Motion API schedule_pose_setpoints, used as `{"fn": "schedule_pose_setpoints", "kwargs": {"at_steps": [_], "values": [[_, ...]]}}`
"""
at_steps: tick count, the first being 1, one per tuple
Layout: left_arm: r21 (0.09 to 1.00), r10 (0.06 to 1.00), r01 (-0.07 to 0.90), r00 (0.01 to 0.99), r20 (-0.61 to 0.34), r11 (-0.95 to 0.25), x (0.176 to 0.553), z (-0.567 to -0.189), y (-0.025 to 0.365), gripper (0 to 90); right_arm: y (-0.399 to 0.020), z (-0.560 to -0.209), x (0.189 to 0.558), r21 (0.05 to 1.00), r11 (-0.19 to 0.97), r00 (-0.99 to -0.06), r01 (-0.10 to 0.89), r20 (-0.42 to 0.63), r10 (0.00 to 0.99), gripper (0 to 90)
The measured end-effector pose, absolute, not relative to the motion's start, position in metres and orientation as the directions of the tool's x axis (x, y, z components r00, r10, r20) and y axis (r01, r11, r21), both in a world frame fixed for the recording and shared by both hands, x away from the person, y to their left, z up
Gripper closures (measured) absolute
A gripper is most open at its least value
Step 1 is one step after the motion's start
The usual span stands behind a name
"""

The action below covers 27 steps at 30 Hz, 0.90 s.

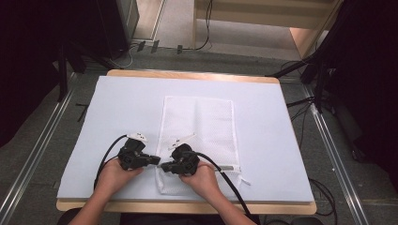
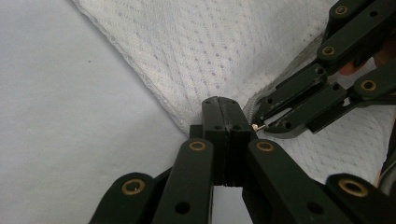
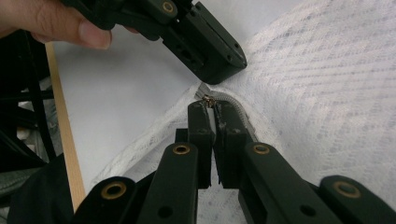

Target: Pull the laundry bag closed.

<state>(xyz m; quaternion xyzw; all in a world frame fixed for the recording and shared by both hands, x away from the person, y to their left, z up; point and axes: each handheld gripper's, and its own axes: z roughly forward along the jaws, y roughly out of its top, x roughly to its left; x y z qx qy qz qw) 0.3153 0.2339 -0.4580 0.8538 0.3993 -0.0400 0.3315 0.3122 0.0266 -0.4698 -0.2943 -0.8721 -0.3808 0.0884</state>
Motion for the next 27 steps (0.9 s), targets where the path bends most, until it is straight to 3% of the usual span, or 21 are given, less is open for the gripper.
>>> {"fn": "schedule_pose_setpoints", "kwargs": {"at_steps": [27], "values": [[0.543,0.647,0.704,0.683,-0.339,-0.458,0.315,-0.459,0.236,90.0,0.007,-0.468,0.309,0.620,0.538,-0.816,0.571,0.352,0.459,88.6]]}}
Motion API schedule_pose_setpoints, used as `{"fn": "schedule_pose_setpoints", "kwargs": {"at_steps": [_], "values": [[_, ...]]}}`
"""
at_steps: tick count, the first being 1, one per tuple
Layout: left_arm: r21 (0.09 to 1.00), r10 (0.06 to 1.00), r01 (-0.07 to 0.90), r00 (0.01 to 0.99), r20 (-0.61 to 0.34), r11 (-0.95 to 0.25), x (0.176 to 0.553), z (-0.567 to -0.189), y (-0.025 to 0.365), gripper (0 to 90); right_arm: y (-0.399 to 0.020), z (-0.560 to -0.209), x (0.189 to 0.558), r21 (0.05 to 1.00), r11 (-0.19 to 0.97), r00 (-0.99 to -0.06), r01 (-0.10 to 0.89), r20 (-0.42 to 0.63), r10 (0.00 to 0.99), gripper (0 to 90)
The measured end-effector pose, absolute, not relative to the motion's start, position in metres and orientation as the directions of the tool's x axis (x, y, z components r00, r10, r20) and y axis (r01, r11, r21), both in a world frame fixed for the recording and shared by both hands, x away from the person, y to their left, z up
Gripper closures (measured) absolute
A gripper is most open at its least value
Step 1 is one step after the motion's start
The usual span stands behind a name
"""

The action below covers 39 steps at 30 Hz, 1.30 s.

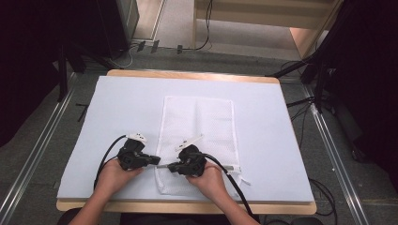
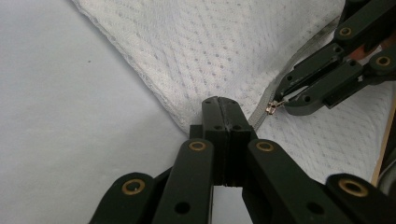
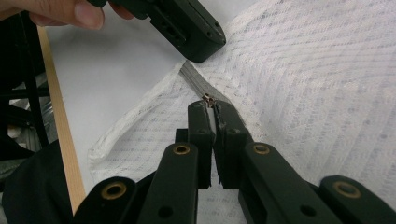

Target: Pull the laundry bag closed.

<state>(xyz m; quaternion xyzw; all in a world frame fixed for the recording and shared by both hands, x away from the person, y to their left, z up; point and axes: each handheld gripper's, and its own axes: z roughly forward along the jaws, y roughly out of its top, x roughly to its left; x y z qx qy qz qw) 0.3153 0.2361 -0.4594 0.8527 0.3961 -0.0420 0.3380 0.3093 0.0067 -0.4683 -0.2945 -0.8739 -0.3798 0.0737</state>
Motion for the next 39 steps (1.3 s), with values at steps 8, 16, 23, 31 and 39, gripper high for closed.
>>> {"fn": "schedule_pose_setpoints", "kwargs": {"at_steps": [8,16,23,31,39], "values": [[0.546,0.644,0.701,0.685,-0.340,-0.458,0.315,-0.460,0.236,90.0,0.001,-0.469,0.309,0.616,0.537,-0.812,0.577,0.357,0.462,88.6],[0.547,0.644,0.702,0.684,-0.341,-0.456,0.315,-0.460,0.236,90.0,-0.007,-0.469,0.310,0.612,0.524,-0.801,0.592,0.376,0.466,88.6],[0.546,0.642,0.701,0.686,-0.341,-0.459,0.315,-0.460,0.237,90.0,-0.015,-0.469,0.310,0.613,0.523,-0.800,0.592,0.370,0.472,88.6],[0.549,0.643,0.701,0.685,-0.343,-0.454,0.315,-0.460,0.236,90.0,-0.023,-0.467,0.309,0.608,0.519,-0.794,0.600,0.375,0.478,88.5],[0.550,0.643,0.702,0.684,-0.344,-0.453,0.315,-0.460,0.236,90.0,-0.030,-0.468,0.309,0.609,0.511,-0.789,0.607,0.381,0.483,88.5]]}}
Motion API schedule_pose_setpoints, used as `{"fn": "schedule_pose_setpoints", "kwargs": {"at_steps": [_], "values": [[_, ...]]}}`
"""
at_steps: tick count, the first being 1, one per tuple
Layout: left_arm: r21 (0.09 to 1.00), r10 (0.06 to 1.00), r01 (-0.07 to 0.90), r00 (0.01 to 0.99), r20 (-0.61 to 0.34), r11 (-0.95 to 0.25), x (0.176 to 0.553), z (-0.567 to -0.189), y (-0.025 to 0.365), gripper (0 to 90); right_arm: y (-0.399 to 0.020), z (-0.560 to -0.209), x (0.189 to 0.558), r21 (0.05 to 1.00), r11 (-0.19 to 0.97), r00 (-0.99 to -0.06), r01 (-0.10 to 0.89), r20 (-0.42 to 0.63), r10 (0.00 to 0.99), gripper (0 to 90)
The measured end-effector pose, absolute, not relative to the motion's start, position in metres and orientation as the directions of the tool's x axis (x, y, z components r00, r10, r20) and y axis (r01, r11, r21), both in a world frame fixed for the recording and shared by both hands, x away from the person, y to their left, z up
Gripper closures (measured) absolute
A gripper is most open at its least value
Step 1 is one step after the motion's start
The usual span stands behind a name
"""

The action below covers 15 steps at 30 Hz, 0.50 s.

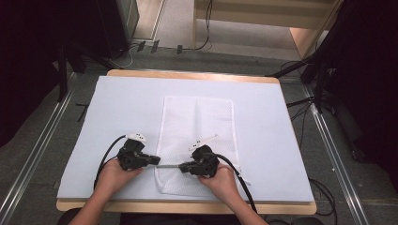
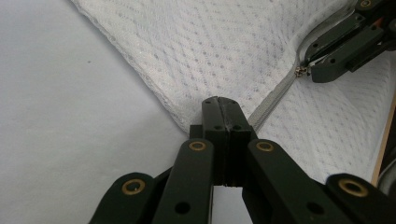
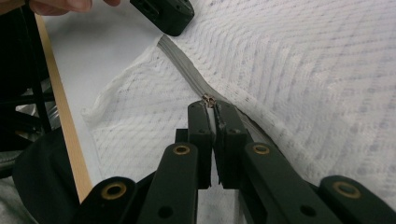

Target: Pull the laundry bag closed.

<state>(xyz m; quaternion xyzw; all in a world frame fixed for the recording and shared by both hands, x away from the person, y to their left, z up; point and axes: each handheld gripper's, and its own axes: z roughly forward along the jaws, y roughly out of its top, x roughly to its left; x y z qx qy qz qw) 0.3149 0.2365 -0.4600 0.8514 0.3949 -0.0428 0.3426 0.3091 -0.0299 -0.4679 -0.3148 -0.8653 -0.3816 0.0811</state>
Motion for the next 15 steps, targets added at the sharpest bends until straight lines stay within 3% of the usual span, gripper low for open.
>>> {"fn": "schedule_pose_setpoints", "kwargs": {"at_steps": [15], "values": [[0.548,0.648,0.703,0.682,-0.339,-0.454,0.3144,-0.4595,0.2356,90.0,-0.0399,-0.4631,0.3079,0.602,0.517,-0.786,0.609,0.367,0.498,88.5]]}}
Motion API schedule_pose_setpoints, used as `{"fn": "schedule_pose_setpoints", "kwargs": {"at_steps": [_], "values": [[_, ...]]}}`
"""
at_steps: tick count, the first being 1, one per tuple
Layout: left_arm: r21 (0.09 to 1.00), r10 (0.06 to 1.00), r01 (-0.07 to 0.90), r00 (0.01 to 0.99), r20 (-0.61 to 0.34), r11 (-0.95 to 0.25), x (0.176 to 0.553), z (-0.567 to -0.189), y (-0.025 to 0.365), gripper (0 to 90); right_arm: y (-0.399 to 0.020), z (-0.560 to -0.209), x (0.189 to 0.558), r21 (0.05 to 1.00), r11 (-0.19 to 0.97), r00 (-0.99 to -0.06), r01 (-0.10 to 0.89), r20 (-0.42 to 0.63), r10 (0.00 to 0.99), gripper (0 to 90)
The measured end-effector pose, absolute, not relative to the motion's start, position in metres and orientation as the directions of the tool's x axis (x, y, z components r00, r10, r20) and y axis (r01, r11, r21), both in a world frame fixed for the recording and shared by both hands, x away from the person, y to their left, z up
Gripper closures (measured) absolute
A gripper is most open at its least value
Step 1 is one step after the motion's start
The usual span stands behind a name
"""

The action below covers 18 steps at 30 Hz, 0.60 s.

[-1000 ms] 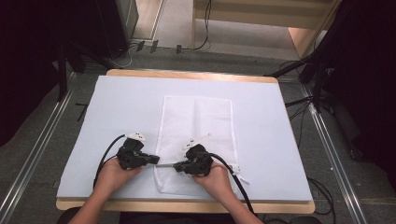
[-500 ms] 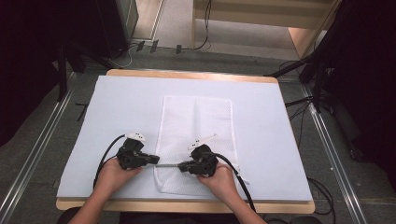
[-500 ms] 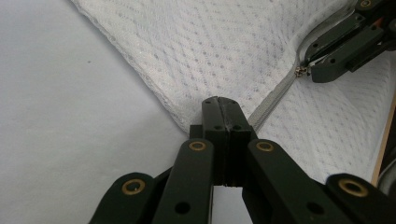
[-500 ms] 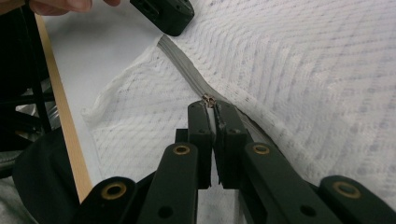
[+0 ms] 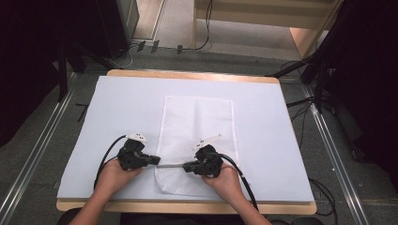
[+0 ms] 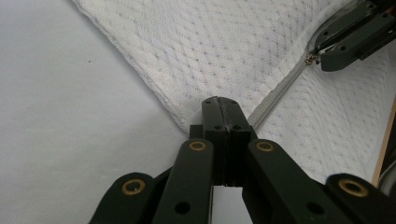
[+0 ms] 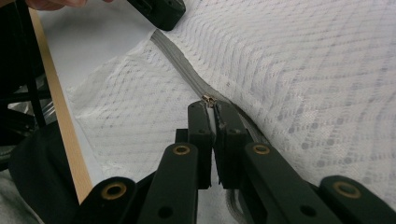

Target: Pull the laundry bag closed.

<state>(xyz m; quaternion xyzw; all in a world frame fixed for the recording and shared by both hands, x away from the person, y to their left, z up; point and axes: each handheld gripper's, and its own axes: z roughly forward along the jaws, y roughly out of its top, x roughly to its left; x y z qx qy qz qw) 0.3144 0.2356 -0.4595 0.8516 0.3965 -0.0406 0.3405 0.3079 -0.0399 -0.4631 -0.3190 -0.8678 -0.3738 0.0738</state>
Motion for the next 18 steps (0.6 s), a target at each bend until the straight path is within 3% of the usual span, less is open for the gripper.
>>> {"fn": "schedule_pose_setpoints", "kwargs": {"at_steps": [18], "values": [[0.552,0.650,0.699,0.684,-0.332,-0.454,0.314,-0.460,0.235,90.0,-0.061,-0.461,0.307,0.601,0.511,-0.780,0.614,0.367,0.506,88.5]]}}
